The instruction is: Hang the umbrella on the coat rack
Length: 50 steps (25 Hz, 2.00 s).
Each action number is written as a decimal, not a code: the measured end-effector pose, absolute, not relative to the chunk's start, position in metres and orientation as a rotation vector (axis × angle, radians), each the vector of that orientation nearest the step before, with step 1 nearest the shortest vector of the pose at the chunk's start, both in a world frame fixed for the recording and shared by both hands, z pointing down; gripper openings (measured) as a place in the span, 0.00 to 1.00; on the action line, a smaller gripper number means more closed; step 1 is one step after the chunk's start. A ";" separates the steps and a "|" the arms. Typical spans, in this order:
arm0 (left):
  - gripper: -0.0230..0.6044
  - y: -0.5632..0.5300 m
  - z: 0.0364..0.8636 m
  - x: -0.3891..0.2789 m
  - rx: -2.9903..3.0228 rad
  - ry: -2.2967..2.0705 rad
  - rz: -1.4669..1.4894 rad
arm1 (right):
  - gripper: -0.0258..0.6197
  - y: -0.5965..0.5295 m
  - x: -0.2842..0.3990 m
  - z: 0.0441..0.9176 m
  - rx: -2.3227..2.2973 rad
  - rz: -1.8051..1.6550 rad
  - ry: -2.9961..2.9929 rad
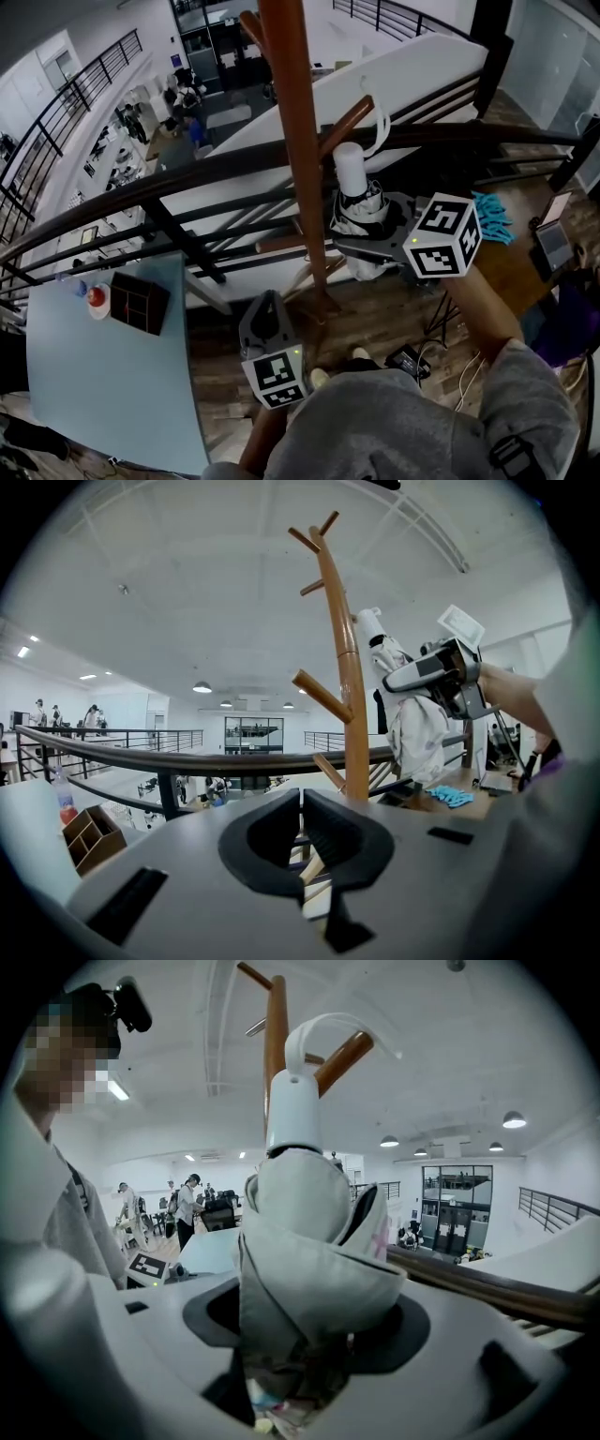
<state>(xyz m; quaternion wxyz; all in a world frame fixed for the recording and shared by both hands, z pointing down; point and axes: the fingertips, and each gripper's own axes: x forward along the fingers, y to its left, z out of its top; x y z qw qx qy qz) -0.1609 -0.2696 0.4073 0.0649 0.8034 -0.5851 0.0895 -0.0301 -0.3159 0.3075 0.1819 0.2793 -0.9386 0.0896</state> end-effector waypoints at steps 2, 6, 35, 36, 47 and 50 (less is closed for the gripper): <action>0.07 -0.270 0.407 -0.160 2.421 -1.767 0.274 | 0.50 -0.313 -0.033 0.309 0.747 0.222 -2.636; 0.07 -0.270 0.407 -0.161 2.412 -1.778 0.269 | 0.50 -0.312 -0.035 0.314 0.678 0.189 -2.613; 0.07 -0.286 0.378 -0.109 2.364 -1.840 0.285 | 0.50 -0.323 0.036 0.316 0.629 0.067 -2.530; 0.07 -0.287 0.380 -0.106 2.358 -1.844 0.288 | 0.50 -0.324 0.038 0.320 0.628 0.072 -2.532; 0.07 -0.289 0.392 -0.094 2.318 -1.867 0.327 | 0.50 -0.359 0.071 0.309 0.909 -0.198 -2.522; 0.07 -0.291 0.393 -0.092 2.320 -1.866 0.331 | 0.50 -0.362 0.077 0.284 0.902 -0.221 -2.595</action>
